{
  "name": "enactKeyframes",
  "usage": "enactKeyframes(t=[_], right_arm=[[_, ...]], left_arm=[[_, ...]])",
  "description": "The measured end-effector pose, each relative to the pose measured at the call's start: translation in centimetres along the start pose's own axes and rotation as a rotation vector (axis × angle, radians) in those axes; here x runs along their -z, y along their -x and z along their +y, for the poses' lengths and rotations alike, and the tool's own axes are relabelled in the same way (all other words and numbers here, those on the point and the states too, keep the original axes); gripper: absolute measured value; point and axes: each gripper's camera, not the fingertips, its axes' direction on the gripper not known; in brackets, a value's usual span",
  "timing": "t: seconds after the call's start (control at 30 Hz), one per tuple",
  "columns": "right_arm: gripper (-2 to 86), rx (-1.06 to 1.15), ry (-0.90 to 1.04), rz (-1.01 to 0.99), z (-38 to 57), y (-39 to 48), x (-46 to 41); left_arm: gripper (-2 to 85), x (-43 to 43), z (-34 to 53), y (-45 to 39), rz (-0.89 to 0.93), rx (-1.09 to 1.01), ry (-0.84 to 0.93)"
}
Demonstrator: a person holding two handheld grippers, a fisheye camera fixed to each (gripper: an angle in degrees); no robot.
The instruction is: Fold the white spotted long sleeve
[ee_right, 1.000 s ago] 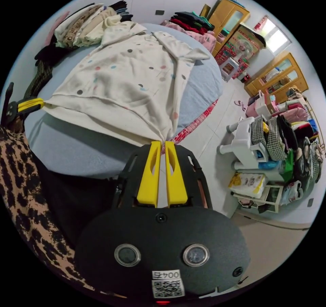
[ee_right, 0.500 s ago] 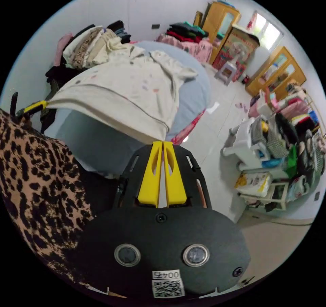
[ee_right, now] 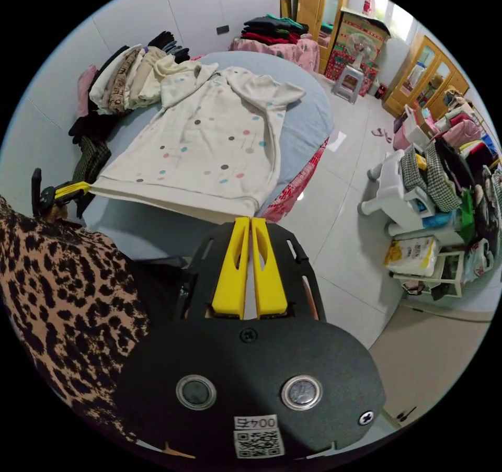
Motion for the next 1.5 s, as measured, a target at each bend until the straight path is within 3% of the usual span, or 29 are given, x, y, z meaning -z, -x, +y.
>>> enactKeyframes(t=[0.23, 0.53, 0.7, 0.8, 0.9, 1.03, 1.13, 1.3, 1.37, 1.5], right_arm=[[-0.8, 0.006, -0.143, 0.001, 0.3, -1.9, 7.5], [-0.8, 0.114, -0.731, -0.186, -0.2, -8.4, 28.8], [-0.8, 0.270, -1.052, -0.360, 2.7, -15.0, 41.4], [-0.8, 0.380, -1.159, -0.481, 2.5, -17.9, 46.4], [-0.8, 0.450, -1.197, -0.523, 1.0, -19.2, 49.6], [-0.9, 0.488, -1.174, -0.569, -1.9, -19.5, 50.7], [-0.9, 0.480, -1.082, -0.581, -5.8, -18.6, 49.0], [-0.9, 0.392, -0.871, -0.616, -15.4, -16.5, 44.3], [-0.9, 0.388, -0.863, -0.623, -18.1, -15.7, 45.1], [-0.9, 0.439, -1.008, -0.545, -21.2, -14.1, 51.4]], left_arm=[[1.1, 6.9, 0.5, 2.1, 0.084, 0.118, -0.101], [0.8, 31.3, -1.0, -0.9, 0.081, 0.188, -0.552], [0.7, 47.5, 2.1, -8.1, 0.123, 0.189, -0.931], [0.7, 54.2, 3.1, -12.5, 0.077, 0.170, -1.042], [0.7, 58.5, 2.9, -16.0, -0.046, 0.173, -1.030], [0.7, 60.2, 2.8, -16.7, -0.080, 0.225, -0.965], [0.8, 58.8, 3.0, -14.5, -0.071, 0.300, -0.879], [0.8, 54.9, 4.1, -4.8, 0.092, 0.485, -0.836], [0.7, 55.6, 3.8, -2.3, 0.125, 0.522, -0.875], [0.5, 63.8, 1.3, -3.0, -0.042, 0.407, -0.943]])
